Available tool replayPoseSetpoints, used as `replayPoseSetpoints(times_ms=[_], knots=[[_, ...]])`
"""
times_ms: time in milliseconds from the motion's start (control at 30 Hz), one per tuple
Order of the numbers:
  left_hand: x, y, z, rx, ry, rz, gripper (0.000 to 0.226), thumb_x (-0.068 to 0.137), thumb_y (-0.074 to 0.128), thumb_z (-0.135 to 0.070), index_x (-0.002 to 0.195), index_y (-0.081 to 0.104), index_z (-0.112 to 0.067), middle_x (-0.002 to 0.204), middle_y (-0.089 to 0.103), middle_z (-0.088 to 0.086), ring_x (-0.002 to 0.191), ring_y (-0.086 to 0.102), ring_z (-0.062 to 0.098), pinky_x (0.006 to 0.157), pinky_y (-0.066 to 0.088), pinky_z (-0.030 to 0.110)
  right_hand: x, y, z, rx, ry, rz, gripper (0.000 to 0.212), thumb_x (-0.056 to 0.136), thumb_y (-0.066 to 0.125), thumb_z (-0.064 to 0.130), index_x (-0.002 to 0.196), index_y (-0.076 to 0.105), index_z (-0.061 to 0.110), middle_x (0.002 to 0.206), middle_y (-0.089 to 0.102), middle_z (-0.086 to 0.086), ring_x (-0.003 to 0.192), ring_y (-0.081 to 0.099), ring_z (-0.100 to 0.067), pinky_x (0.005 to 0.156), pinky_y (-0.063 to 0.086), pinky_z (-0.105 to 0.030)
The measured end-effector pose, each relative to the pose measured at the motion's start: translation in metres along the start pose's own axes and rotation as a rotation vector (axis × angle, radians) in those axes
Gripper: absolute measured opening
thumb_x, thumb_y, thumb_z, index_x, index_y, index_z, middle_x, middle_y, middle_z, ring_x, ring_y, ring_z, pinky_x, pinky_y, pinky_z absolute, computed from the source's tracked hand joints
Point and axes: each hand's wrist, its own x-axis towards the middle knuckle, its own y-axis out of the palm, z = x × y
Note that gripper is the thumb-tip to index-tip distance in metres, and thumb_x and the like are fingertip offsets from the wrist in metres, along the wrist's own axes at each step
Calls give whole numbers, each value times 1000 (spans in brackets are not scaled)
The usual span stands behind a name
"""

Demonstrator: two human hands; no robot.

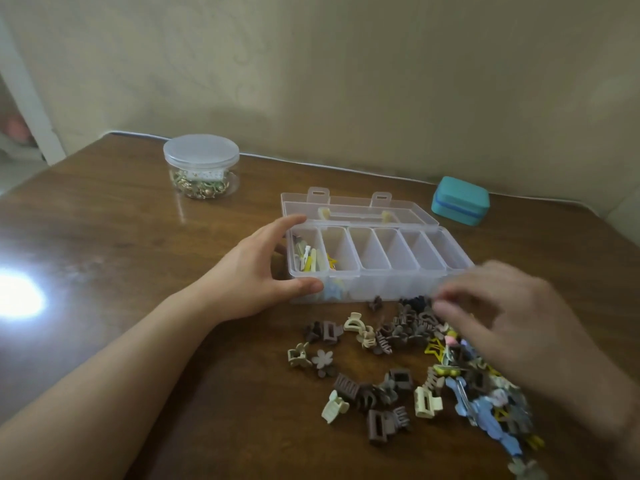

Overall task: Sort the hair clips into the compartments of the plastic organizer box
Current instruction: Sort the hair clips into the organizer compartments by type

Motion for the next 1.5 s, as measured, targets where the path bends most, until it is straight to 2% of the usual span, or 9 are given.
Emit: replayPoseSetpoints(times_ms=[300, 467, 600, 700, 967, 1100, 1167, 1267, 1500], knots=[[-1, 1, -1, -18, 1, -21, 105, 57, 65, -83, 148, 30, -45, 136, 45, -22, 115, 48, -14, 96, 42, 20, -60, 2, 13, -283, -24, 259, 35, 64, 65, 63, 89, 70, 40, 80, 61, 24, 72, 60, -7, 55, 47, -25], [-2, 1, -2, -12, -8, -13, 106, 57, 64, -83, 148, 29, -44, 136, 43, -22, 113, 48, -13, 95, 42, 21, -62, 3, 15, -279, -13, 260, 42, 52, 88, 42, 91, 73, 36, 80, 65, 22, 71, 62, -10, 54, 48, -26], [-1, 1, -3, -7, -15, 1, 105, 58, 65, -82, 149, 27, -46, 135, 40, -26, 108, 45, -23, 90, 38, 12, -58, 0, 13, -224, 45, 156, 34, 58, 83, 18, 88, 73, 32, 76, 56, 25, 64, 56, -7, 53, 42, -23], [-1, 1, -3, -11, -26, 12, 106, 58, 66, -81, 149, 26, -45, 143, 42, -22, 112, 49, -12, 94, 41, 17, -42, -11, 10, -102, 137, 80, 37, 68, 82, 8, 93, 71, 33, 77, 58, 21, 65, 56, 0, 50, 49, -28], [-1, -1, -6, 3, -36, 22, 108, 56, 63, -81, 150, 25, -43, 151, 42, -11, 118, 51, 1, 99, 49, 28, -21, -29, 17, -225, 78, 400, 23, 65, 67, 49, 76, 48, 49, 67, 44, 30, 69, 52, 4, 50, 27, -10], [0, -1, -5, 12, -30, 24, 109, 56, 62, -83, 151, 25, -43, 151, 41, -11, 116, 50, -1, 93, 45, 21, -41, -10, 4, -240, 81, 488, 28, 66, 61, 71, 83, 43, 58, 79, 48, 30, 76, 50, 6, 64, 42, -16], [0, -1, -4, 9, -30, 26, 108, 57, 62, -82, 150, 25, -43, 152, 40, -11, 116, 49, -1, 91, 44, 19, -46, -4, 2, -243, 73, 545, 30, 66, 73, 63, 84, 49, 58, 80, 50, 34, 78, 52, 8, 69, 47, -20], [0, -1, -5, 12, -37, 28, 107, 57, 63, -82, 150, 24, -44, 152, 39, -12, 115, 48, -2, 88, 41, 15, -47, -9, 3, -211, 41, 413, 43, 57, 84, 47, 88, 55, 51, 75, 50, 29, 64, 53, 2, 53, 46, -19], [-1, -1, -6, 14, -48, 33, 106, 58, 64, -80, 150, 24, -45, 153, 38, -13, 117, 47, -4, 92, 43, 18, 24, -20, 17, 185, -3, 20, 15, 76, 73, 44, 88, 64, 38, 90, 60, 23, 75, 57, 2, 61, 42, -5]])
